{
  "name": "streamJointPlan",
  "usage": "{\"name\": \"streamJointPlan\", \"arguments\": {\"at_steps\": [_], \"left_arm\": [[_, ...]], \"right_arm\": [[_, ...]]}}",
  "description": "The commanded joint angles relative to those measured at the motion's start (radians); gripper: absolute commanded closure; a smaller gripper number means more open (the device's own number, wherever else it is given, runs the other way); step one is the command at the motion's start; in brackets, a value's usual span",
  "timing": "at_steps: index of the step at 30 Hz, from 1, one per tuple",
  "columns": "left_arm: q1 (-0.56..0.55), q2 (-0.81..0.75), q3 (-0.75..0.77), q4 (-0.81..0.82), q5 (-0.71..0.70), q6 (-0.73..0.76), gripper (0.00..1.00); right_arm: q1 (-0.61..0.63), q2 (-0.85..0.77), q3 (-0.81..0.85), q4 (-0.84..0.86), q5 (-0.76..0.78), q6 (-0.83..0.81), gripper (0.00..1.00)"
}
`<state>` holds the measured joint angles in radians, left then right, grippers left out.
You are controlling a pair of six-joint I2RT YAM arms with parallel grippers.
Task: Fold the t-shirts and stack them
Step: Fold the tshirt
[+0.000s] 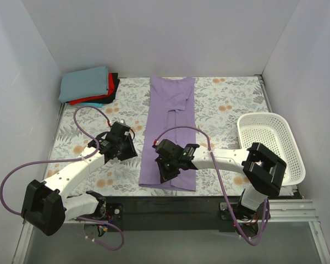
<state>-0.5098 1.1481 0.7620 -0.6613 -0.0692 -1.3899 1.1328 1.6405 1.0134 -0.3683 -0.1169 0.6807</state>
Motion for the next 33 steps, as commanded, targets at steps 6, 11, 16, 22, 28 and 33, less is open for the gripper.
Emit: {"name": "streamJointPlan", "arguments": {"at_steps": [6,11,16,22,28,33], "left_arm": [[0.005,0.008,0.0,0.003,0.006,0.015,0.73],[0.005,0.03,0.003,0.003,0.014,0.017,0.73],[0.005,0.051,0.007,0.005,0.028,0.022,0.73],[0.005,0.053,0.011,0.026,0.134,0.046,0.73],[-0.002,0.056,-0.013,0.072,0.233,0.045,0.78],[-0.047,0.071,-0.032,0.101,0.244,0.028,0.8]], "right_arm": [[0.004,-0.048,-0.047,-0.018,0.029,0.006,0.99],[0.005,-0.047,-0.053,-0.015,0.026,0.005,0.99],[0.012,-0.039,-0.045,-0.014,0.02,-0.01,0.95],[0.012,-0.099,-0.016,-0.052,0.065,-0.03,0.65],[0.012,-0.157,-0.019,-0.119,0.175,-0.043,0.62],[0.013,-0.125,-0.047,-0.124,0.152,-0.035,0.64]]}}
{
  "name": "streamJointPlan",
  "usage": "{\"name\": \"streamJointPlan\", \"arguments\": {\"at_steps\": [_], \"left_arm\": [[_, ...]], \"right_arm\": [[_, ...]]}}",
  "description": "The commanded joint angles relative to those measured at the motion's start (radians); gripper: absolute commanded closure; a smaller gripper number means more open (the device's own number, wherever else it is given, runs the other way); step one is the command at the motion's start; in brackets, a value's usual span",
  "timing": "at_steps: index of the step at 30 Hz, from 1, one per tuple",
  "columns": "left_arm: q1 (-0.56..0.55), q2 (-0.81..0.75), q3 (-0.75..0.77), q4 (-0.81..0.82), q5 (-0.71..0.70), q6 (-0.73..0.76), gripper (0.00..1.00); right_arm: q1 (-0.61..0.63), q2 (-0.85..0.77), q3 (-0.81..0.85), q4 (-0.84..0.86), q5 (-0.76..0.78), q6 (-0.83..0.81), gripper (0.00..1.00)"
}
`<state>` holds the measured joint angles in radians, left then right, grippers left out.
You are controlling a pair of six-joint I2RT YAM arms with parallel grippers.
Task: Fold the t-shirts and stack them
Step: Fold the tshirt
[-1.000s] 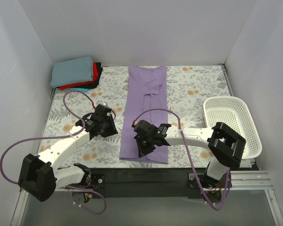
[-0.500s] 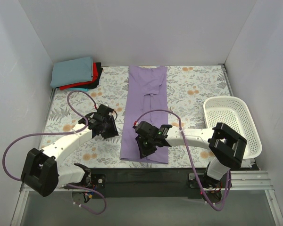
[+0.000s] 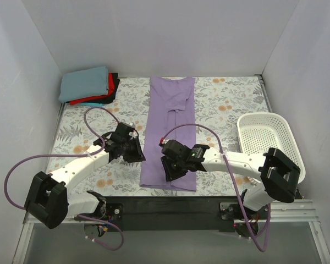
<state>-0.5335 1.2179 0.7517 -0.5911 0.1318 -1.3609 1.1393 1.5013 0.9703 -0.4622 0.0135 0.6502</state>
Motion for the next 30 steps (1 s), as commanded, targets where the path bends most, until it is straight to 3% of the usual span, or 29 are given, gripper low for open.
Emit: {"name": "streamJointPlan", "arguments": {"at_steps": [1,23,26,30], "left_arm": [[-0.031,0.008,-0.028,0.034,0.043,-0.003,0.8],[-0.031,-0.004,-0.048,0.042,0.051,0.003,0.81],[-0.033,-0.006,-0.049,0.042,0.052,0.003,0.81],[-0.033,-0.009,-0.051,0.045,0.055,0.003,0.81]], "right_arm": [[0.007,0.029,-0.004,-0.03,0.025,-0.006,0.64],[0.037,0.149,0.022,-0.035,0.057,-0.029,0.66],[0.037,0.154,0.022,-0.038,0.063,-0.029,0.74],[0.037,0.151,0.025,-0.046,0.066,-0.026,0.92]]}}
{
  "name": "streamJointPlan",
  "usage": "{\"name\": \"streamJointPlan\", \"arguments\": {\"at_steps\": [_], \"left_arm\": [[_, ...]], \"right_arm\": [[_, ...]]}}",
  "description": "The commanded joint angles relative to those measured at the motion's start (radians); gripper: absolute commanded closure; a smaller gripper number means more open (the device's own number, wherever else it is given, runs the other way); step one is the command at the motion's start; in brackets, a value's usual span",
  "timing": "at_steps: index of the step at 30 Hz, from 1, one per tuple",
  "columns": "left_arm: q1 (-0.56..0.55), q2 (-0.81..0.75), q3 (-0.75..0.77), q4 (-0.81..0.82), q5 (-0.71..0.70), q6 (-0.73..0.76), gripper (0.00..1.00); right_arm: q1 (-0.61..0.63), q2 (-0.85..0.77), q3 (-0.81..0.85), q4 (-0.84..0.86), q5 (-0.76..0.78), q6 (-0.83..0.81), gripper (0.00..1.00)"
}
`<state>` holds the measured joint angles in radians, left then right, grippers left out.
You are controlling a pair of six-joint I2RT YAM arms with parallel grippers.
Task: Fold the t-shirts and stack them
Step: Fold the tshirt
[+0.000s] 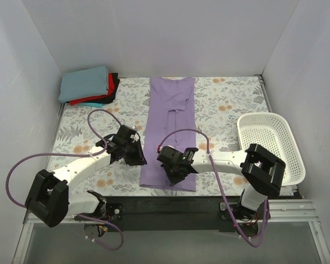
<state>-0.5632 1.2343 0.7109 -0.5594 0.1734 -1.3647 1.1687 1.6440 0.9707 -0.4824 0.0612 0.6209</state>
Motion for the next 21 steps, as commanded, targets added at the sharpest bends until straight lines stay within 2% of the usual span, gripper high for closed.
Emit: {"name": "streamJointPlan", "arguments": {"at_steps": [1,4,12,21], "left_arm": [[-0.003,-0.025,-0.01,0.013,0.014,0.007,0.81],[-0.003,-0.027,-0.011,0.013,0.014,0.009,0.81],[-0.003,-0.025,-0.01,0.013,0.014,0.009,0.81],[-0.001,-0.022,-0.01,0.012,0.015,0.006,0.81]], "right_arm": [[0.009,0.004,0.028,-0.03,0.019,0.003,0.94],[0.014,-0.013,0.045,-0.05,0.026,0.005,0.98],[0.039,-0.055,0.089,-0.091,0.046,0.008,0.99],[0.057,-0.027,0.094,-0.09,0.045,0.01,0.99]]}}
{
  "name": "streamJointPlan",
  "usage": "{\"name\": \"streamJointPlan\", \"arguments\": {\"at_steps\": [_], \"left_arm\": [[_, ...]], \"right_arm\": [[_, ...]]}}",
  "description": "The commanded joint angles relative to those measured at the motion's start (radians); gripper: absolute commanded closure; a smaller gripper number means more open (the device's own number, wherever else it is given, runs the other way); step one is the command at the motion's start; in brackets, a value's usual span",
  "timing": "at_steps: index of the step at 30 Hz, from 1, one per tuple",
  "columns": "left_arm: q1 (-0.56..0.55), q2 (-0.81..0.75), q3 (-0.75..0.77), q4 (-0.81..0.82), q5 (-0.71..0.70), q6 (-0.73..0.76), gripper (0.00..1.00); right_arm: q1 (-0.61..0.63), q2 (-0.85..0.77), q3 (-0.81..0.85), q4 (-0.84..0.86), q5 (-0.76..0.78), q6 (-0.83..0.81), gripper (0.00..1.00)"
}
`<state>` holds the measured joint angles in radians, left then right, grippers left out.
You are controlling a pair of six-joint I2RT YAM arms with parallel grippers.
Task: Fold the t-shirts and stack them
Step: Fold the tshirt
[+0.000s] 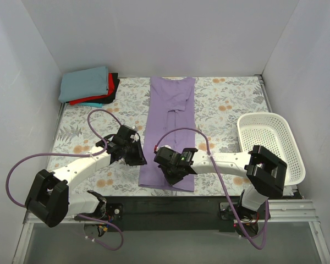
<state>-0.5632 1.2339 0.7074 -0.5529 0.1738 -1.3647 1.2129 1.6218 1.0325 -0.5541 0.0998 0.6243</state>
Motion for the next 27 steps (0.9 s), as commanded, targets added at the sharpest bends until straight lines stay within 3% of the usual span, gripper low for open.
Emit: {"name": "streamJointPlan", "arguments": {"at_steps": [1,5,8,9,12,16,22,27], "left_arm": [[-0.003,-0.022,-0.008,0.004,0.013,0.006,0.81],[-0.001,-0.013,-0.014,0.005,0.015,-0.008,0.81],[-0.001,-0.014,-0.025,0.005,0.013,-0.028,0.8],[-0.001,-0.017,-0.026,0.005,0.007,-0.033,0.8],[-0.001,-0.03,-0.031,-0.011,-0.02,-0.063,0.79],[-0.012,-0.063,-0.029,-0.093,-0.13,-0.145,0.78],[-0.043,-0.116,-0.085,-0.157,-0.212,-0.306,0.75],[-0.145,-0.084,-0.121,-0.168,-0.263,-0.408,0.75]], "right_arm": [[0.014,-0.002,0.031,-0.015,0.006,0.006,0.99],[0.017,0.012,0.018,-0.001,-0.003,0.005,0.97],[0.017,0.003,0.011,0.003,-0.014,0.006,0.79],[0.019,-0.016,0.009,0.005,-0.011,0.005,0.64],[0.016,-0.072,0.005,-0.001,0.018,0.008,0.44],[-0.004,-0.174,-0.052,-0.049,0.057,0.041,0.42],[-0.179,-0.419,-0.304,-0.046,-0.029,0.121,0.43],[-0.28,-0.543,-0.399,-0.032,-0.092,0.137,0.43]]}}
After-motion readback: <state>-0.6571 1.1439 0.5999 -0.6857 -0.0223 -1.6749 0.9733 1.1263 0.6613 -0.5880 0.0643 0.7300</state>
